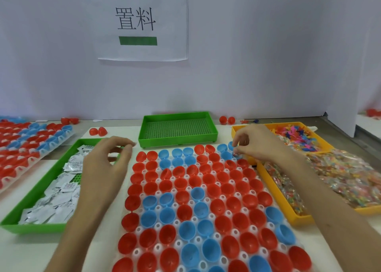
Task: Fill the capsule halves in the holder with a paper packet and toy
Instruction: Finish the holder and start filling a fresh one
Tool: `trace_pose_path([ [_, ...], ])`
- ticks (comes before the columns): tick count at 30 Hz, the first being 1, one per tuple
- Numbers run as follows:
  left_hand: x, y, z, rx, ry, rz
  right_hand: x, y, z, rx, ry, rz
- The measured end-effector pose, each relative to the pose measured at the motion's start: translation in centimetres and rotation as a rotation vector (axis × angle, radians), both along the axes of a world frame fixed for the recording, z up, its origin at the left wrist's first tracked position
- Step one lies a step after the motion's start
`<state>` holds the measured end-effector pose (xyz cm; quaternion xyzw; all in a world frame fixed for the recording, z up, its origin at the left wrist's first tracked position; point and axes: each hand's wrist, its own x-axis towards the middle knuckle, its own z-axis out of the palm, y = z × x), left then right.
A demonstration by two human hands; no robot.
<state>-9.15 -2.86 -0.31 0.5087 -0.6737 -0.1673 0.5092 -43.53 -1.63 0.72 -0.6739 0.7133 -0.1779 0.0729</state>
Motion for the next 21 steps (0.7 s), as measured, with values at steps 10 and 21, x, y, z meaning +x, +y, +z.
trace_pose_path([
  [10,5.5,-2.5,-2.0,0.463,-0.47,0.291,-4.8,0.8,0.6,0.124,0.001,-0.197],
  [21,5.2,-2.8,-2.4,0.377,-0.392,0.327,-5.6,0.9,0.1,0.102,-0.101,-0.225],
])
